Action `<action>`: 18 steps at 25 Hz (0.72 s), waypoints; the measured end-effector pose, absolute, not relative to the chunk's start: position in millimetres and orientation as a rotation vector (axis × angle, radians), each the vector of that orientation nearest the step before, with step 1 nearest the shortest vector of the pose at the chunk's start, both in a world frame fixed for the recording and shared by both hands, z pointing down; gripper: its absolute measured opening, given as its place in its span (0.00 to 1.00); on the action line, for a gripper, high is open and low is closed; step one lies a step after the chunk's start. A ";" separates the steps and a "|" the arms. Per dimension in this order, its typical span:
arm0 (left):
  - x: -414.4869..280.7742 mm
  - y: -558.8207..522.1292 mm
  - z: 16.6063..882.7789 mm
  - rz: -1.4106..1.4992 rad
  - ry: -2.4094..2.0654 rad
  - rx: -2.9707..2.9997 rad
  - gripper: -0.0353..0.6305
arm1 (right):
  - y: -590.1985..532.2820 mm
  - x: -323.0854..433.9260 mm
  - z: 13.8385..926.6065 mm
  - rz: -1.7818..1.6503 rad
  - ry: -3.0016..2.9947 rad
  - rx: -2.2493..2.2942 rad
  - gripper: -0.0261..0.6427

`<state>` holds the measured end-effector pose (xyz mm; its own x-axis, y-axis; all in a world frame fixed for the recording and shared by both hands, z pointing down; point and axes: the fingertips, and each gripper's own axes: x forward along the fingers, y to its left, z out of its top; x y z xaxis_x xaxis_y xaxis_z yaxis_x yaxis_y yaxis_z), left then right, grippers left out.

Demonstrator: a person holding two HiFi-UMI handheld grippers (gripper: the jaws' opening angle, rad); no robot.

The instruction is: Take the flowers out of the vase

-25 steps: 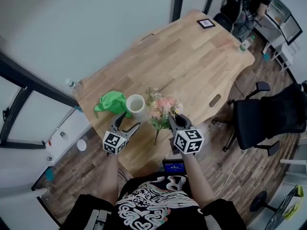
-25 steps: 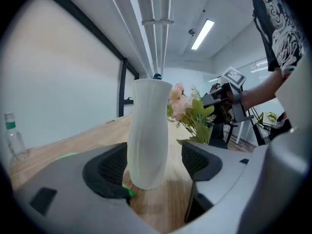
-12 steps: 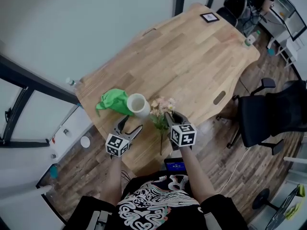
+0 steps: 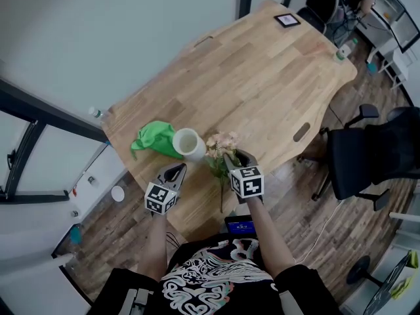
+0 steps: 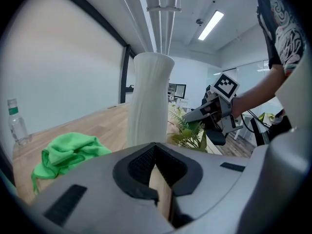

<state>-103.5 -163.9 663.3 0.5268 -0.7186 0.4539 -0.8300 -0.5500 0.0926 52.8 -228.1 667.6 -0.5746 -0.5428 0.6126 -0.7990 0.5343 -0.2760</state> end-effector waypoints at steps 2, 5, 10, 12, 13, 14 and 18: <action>-100.9 -162.7 664.3 0.534 -1.279 2.476 0.06 | -227.0 50.6 670.0 0.766 -2.311 1.076 0.21; -98.9 -161.2 665.7 0.548 -1.266 2.482 0.06 | -227.4 49.8 671.1 0.791 -2.304 1.079 0.27; -98.4 -158.7 665.9 0.571 -1.260 2.482 0.06 | -227.5 54.3 659.8 0.759 -2.304 1.109 0.31; -97.8 -159.0 663.4 0.569 -1.255 2.492 0.06 | -227.0 57.4 655.9 0.741 -2.299 1.129 0.31; -97.5 -159.2 661.5 0.566 -1.253 2.497 0.06 | -226.6 58.7 654.3 0.735 -2.300 1.137 0.31; -97.4 -159.3 659.3 0.562 -1.253 2.502 0.06 | -225.8 59.5 652.8 0.733 -2.303 1.142 0.31; -94.3 -156.9 650.0 0.543 -1.252 2.520 0.06 | -220.2 64.3 645.4 0.718 -2.310 1.170 0.36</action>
<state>-94.3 -156.9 650.0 0.5550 -0.7022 0.4460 -0.8054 -0.5877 0.0770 64.3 -220.2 645.4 -0.5384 -0.5935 0.5983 -0.8281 0.5043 -0.2450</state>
